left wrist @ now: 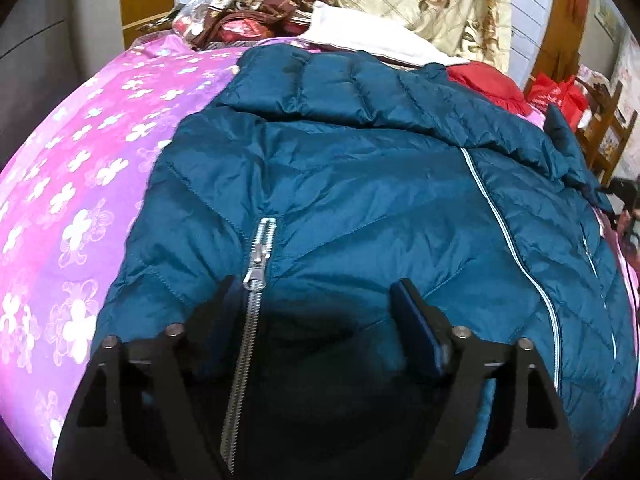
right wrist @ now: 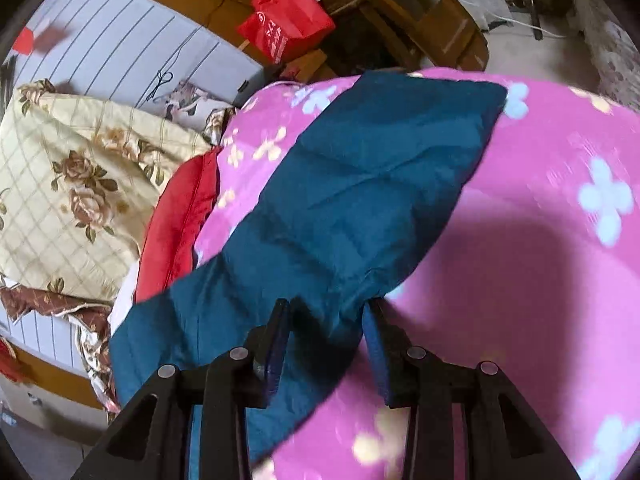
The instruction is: Fold large clothes
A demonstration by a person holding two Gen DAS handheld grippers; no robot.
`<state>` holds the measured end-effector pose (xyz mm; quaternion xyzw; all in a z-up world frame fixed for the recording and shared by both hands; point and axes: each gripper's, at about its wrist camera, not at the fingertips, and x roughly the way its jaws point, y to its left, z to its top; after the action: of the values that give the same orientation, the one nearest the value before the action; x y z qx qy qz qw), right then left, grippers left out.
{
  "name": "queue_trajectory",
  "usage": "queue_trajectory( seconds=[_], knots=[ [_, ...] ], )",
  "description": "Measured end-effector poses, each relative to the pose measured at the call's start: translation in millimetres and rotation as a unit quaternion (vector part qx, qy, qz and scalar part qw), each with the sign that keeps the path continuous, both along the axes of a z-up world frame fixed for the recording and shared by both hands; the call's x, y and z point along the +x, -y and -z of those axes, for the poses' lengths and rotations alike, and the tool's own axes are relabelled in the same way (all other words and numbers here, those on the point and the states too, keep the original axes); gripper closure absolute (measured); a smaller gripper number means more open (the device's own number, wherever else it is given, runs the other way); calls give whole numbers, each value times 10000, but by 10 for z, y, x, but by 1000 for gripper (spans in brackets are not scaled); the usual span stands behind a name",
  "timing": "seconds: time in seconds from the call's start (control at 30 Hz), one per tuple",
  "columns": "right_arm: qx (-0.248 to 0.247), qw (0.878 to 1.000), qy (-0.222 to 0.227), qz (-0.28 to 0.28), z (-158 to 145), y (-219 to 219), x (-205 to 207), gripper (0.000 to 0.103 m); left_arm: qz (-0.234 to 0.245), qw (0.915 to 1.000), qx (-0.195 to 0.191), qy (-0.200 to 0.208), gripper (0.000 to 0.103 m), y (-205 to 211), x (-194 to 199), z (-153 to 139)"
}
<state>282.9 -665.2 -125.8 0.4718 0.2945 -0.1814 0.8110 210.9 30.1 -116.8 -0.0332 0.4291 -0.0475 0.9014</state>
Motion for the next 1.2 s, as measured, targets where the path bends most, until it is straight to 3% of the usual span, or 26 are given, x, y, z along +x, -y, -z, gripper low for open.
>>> queue_trajectory(
  seconds=[0.03, 0.07, 0.17, 0.27, 0.43, 0.6, 0.73, 0.83, 0.93, 1.07, 1.2],
  knots=[
    [-86, 9999, -74, -9, -10, 19, 38, 75, 10, 10000, 25, -9, 21, 6, 11, 4],
    [-192, 9996, -223, -23, -13, 36, 74, 89, 19, 10000, 36, -19, 20, 14, 13, 9],
    [-352, 9982, -486, -68, -48, 40, 129, 97, 46, 10000, 65, -40, 18, 28, 21, 19],
    [-922, 9937, -621, -123, -334, -87, 143, 99, 42, 9999, 91, -43, 18, 37, 18, 19],
    [-1733, 9836, -367, -354, -1148, -538, 127, 99, 46, 9998, 166, -67, 18, 54, 17, 18],
    [-2383, 9643, 216, -1130, -1968, -1456, 159, 99, -1, 9997, 239, -84, 18, 61, -18, -10],
    [-2711, 9386, 593, -2049, -2299, -2417, 244, 99, -175, 9995, 249, 55, 18, 12, -107, -165],
    [-2787, 9121, 704, -2923, -2288, -3260, 314, 99, -261, 9974, 334, 579, 18, -32, -241, -448],
    [-2974, 8781, 511, -3713, -2024, -4094, 396, 99, -408, 9943, 274, 946, 18, -159, -325, -678],
    [-3071, 8442, -150, -4390, -1351, -4931, 535, 99, -674, 9929, 90, 978, 18, -407, -331, -746],
    [-3132, 8237, -770, -4664, -843, -5199, 535, 99, -922, 9920, -90, 852, 18, -659, -302, -750]
  ],
)
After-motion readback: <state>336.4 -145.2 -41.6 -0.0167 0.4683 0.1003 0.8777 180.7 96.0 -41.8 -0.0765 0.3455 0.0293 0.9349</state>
